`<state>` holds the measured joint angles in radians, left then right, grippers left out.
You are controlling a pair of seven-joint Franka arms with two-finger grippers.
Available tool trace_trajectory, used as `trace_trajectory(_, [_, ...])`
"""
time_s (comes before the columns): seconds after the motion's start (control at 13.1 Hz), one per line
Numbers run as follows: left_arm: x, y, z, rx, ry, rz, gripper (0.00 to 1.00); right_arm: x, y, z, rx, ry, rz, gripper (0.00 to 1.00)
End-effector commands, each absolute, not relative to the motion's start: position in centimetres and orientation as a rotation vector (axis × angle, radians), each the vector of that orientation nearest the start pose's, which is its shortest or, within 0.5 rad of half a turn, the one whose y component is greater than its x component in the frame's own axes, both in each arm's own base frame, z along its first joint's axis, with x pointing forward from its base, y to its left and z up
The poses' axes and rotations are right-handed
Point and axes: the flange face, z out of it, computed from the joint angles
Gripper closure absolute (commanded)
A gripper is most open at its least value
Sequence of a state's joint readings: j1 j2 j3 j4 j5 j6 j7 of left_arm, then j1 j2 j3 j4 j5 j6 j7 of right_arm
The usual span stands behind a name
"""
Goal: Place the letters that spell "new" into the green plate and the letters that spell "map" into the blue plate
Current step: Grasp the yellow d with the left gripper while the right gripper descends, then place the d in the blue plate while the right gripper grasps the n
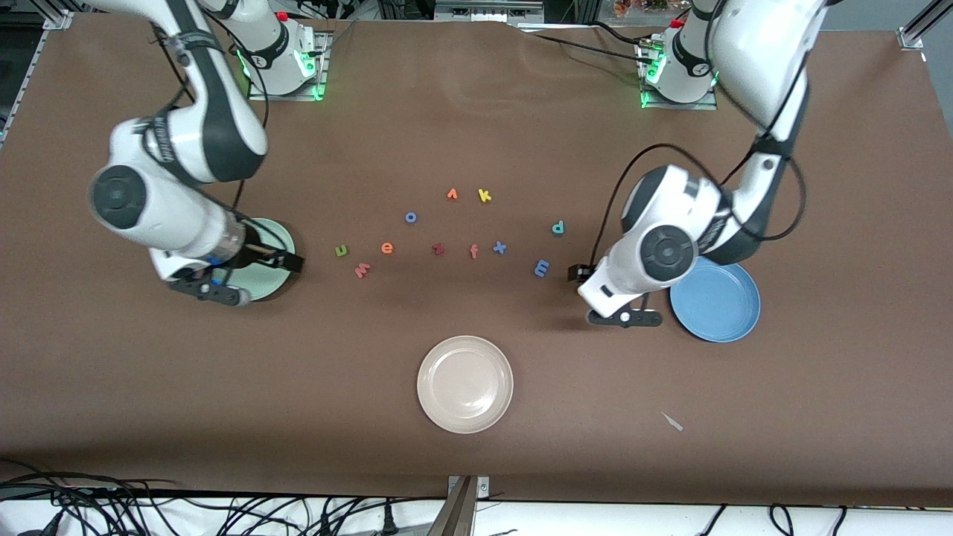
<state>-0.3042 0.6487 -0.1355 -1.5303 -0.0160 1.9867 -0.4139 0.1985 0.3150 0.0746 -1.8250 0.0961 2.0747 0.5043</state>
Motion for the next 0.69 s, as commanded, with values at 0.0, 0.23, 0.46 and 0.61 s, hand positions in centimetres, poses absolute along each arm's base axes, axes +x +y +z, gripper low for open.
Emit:
trace_trajectory(0.0, [62.2, -27.9, 22.1, -3.133, -0.055, 0.331, 0.19, 56.6, 18.9, 32.8, -3.007, 0.495, 0.083, 0.0])
trace_trajectory(0.23, [60.3, -27.1, 18.4, -3.158, -0.149, 0.274, 0.3, 52.9, 19.2, 27.1, -2.996, 0.478, -0.018, 0.0])
trace_trajectory(0.46, [60.1, -27.4, 18.1, -3.158, -0.163, 0.27, 0.47, 50.6, 20.9, 23.8, -3.06, 0.291, -0.032, 0.0])
trace_trajectory(0.61, [59.9, -27.4, 17.7, -3.165, -0.16, 0.251, 0.61, 50.3, 21.0, 22.6, -3.097, 0.091, -0.024, 0.0])
